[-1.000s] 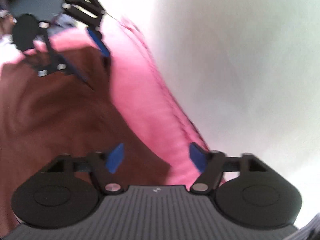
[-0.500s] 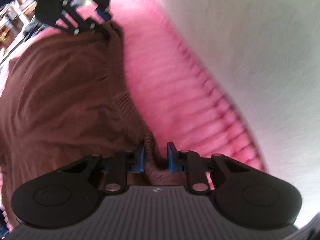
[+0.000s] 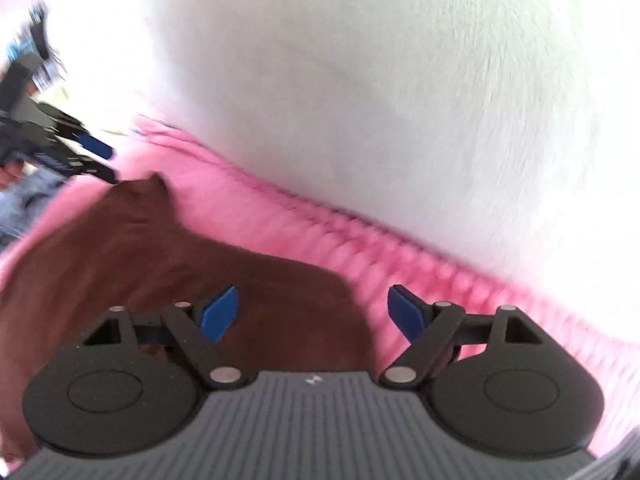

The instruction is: Fold clothes

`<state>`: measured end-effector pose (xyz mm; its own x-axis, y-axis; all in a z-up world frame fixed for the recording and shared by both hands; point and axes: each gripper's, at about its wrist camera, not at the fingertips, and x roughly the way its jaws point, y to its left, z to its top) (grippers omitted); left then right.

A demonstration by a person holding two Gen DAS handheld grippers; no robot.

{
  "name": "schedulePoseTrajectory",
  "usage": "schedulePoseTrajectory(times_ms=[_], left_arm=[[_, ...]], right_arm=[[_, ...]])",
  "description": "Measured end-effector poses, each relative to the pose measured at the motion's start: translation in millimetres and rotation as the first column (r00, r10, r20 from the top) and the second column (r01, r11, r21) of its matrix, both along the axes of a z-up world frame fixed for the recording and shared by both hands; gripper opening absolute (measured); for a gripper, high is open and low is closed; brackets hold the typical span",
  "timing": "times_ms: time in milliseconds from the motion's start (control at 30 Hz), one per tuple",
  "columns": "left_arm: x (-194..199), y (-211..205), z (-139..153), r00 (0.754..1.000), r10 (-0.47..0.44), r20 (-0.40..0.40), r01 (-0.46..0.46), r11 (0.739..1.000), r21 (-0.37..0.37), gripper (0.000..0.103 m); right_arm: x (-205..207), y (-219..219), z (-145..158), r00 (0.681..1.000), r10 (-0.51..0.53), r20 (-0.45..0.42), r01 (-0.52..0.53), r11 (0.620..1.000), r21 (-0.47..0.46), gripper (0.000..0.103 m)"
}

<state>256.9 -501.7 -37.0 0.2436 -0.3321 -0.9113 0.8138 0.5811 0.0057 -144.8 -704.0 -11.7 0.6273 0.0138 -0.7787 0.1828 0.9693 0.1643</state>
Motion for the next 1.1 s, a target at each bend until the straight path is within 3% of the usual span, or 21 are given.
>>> schedulePoseTrajectory(times_ms=[33,100,133,200,233,333,433,500,533,567,633,700,867,933,1100], left_arm=[[-4.2,0.6,5.1,0.998,0.046,0.047,-0.046,0.999,-0.002,0.056],[-25.9,12.8,19.5,0.989,0.094,0.111,-0.091,0.995,-0.034,0.056],[-40.6,20.4,25.4,0.987,0.094,0.129,-0.088,0.995,-0.048,0.056],[-97.1,41.3,32.0,0.987,0.025,0.159,-0.018,0.999,-0.046,0.056],[-122.7,51.6,33.7,0.986,-0.013,0.168,0.020,0.999,-0.041,0.057],[-219.0,97.7,23.4,0.983,-0.112,0.144,0.116,0.993,-0.017,0.058],[-290.4,134.5,-12.5,0.988,-0.137,0.078,0.132,0.989,0.060,0.059],[-330.8,158.7,-39.4,0.992,-0.090,0.094,0.071,0.979,0.191,0.053],[-341.9,166.9,-41.6,0.994,-0.061,0.095,0.040,0.977,0.210,0.053],[-350.7,172.7,-34.7,0.995,-0.023,0.097,0.002,0.978,0.211,0.053],[-364.4,175.7,-9.4,0.993,0.068,0.100,-0.087,0.975,0.202,0.054],[-369.4,168.8,28.0,0.982,0.170,0.086,-0.182,0.970,0.161,0.061],[-377.9,154.6,112.4,0.950,0.297,0.100,-0.304,0.951,0.065,0.068],[-383.7,149.4,134.6,0.939,0.313,0.143,-0.320,0.947,0.032,0.068],[-398.3,163.2,166.5,0.944,0.293,0.151,-0.295,0.955,-0.011,0.069]], right_arm=[[-4.5,2.3,-3.2,0.999,-0.025,-0.021,0.025,0.999,-0.031,0.086],[-24.1,9.3,13.6,0.995,-0.076,0.063,0.079,0.995,-0.054,0.083],[-34.7,12.9,23.8,0.988,-0.100,0.115,0.107,0.992,-0.061,0.076],[-60.9,33.0,33.7,0.985,-0.093,0.143,0.106,0.991,-0.081,0.008],[-78.0,52.6,33.7,0.987,-0.085,0.135,0.100,0.990,-0.102,0.001],[-153.0,102.8,36.6,0.988,-0.064,0.140,0.075,0.994,-0.077,0.002],[-223.8,162.0,12.4,0.995,-0.093,0.040,0.095,0.992,-0.080,0.004],[-256.0,194.3,-14.5,0.992,-0.112,-0.058,0.105,0.987,-0.118,0.010],[-271.7,207.3,-20.0,0.988,-0.135,-0.074,0.124,0.983,-0.138,0.009],[-277.7,219.6,-22.4,0.985,-0.156,-0.069,0.145,0.978,-0.150,0.010],[-298.4,243.4,3.2,0.976,-0.215,-0.024,0.210,0.968,-0.140,0.015],[-306.3,261.1,31.7,0.962,-0.271,0.032,0.273,0.954,-0.123,0.043],[-298.0,290.6,102.4,0.929,-0.357,0.097,0.367,0.921,-0.128,0.081],[-293.4,298.9,122.1,0.913,-0.390,0.122,0.402,0.909,-0.108,0.087],[-297.8,313.3,147.7,0.898,-0.417,0.138,0.431,0.898,-0.089,0.094]])
